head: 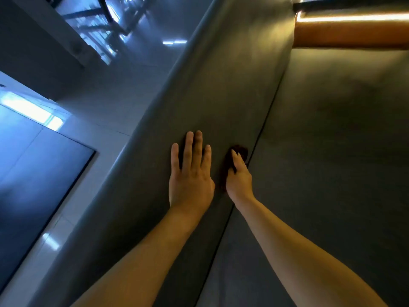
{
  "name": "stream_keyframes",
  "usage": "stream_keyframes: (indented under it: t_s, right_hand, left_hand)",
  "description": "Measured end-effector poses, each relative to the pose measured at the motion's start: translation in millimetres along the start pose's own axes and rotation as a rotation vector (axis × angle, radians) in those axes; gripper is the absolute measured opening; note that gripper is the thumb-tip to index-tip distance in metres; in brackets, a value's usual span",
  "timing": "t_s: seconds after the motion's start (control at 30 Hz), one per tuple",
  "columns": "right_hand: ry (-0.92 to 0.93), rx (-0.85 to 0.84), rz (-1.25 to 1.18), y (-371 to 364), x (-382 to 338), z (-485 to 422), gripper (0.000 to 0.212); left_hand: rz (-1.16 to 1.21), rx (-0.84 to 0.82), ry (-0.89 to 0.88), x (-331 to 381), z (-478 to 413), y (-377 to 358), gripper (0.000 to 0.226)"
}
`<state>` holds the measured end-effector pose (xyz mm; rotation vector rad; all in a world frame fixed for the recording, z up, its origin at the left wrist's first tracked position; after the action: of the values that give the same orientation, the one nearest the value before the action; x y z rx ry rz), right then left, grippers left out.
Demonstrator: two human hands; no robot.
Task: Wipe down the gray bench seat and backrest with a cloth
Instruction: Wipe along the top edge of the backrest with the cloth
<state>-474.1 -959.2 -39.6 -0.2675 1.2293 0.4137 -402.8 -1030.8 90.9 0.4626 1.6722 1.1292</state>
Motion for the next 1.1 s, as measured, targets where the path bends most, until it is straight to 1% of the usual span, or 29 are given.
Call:
stream_keyframes:
  t_s: [0.03, 0.13, 0.17, 0.2, 0.3, 0.33, 0.4, 0.43, 0.53, 0.6, 0.67, 0.73, 0.77, 0.8, 0.9, 0.93, 1.03, 1.1]
  right_hand:
    - [-0.021, 0.0, -0.007, 1, 5, -3, 0.053]
    - [-0.189, 0.066, -0.076, 4, 6, -9, 0.053]
    - [-0.191, 0.065, -0.086, 4, -2, -10, 0.053]
    - [-0.133, 0.052, -0.089, 4, -14, -13, 0.052]
    - [0.195, -0.047, -0.049, -1, -59, -18, 0.052]
    - [0.267, -0.082, -0.029, -5, -70, -19, 0.052]
    - [0.334, -0.092, -0.001, -10, -74, -22, 0.055]
    - [0.32, -0.079, 0.022, -11, -66, -23, 0.055]
    - [0.116, -0.03, 0.095, -3, -20, -24, 0.055]
    - [0.034, -0.029, 0.11, 4, 2, -20, 0.055]
    - [-0.051, -0.01, 0.054, 6, 8, -23, 0.055]
    - [-0.207, 0.038, -0.023, 6, 5, -25, 0.057]
    - [-0.234, 0.046, -0.051, 5, -1, -27, 0.058]
    - [-0.2, 0.038, -0.068, 3, -11, -28, 0.059]
    - [0.041, 0.011, -0.096, -4, -41, -25, 0.057]
    - [0.082, 0.0, -0.105, -6, -44, -23, 0.056]
    - [0.1, 0.015, -0.028, -2, -23, -19, 0.057]
    - [0.035, 0.024, 0.034, 3, -2, -22, 0.057]
  left_hand:
    - [-0.03, 0.003, 0.012, 2, -1, -5, 0.079]
    - [-0.064, -0.003, 0.02, 5, -3, -8, 0.08]
    - [-0.073, 0.001, 0.026, 5, -2, -9, 0.08]
    - [-0.08, 0.003, 0.025, 5, -2, -9, 0.08]
    - [-0.038, 0.013, 0.033, 4, -1, -11, 0.077]
    - [-0.021, 0.022, 0.04, 4, -1, -12, 0.077]
    - [-0.01, 0.014, 0.042, 5, -3, -13, 0.075]
    - [-0.015, 0.012, 0.031, 6, -4, -15, 0.075]
    - [-0.036, 0.015, 0.012, 10, -3, -17, 0.074]
    - [-0.043, 0.027, 0.011, 10, -2, -18, 0.075]
    - [-0.053, 0.034, 0.019, 10, -4, -19, 0.074]
    - [-0.052, 0.017, 0.003, 10, -5, -16, 0.073]
    - [-0.052, 0.017, -0.003, 11, -4, -17, 0.072]
    - [-0.057, 0.02, -0.008, 11, -4, -18, 0.071]
    - [-0.067, 0.025, -0.054, 13, -4, -21, 0.069]
    - [-0.067, 0.027, -0.076, 15, -4, -23, 0.069]
    - [-0.058, 0.029, -0.131, 19, -3, -29, 0.065]
    - [-0.048, 0.029, -0.145, 19, -3, -29, 0.062]
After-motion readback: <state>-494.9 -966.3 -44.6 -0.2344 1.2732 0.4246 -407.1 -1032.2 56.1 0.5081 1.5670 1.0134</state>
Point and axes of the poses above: each hand's wrist, its own z-axis away from the middle knuckle, its own y-axis out of the back of the hand, x = y × z, the point moved 5 cm from there along -z, towards the middle knuckle, and after that the axes turned 5 degrees about y, right-handed, at the moved point
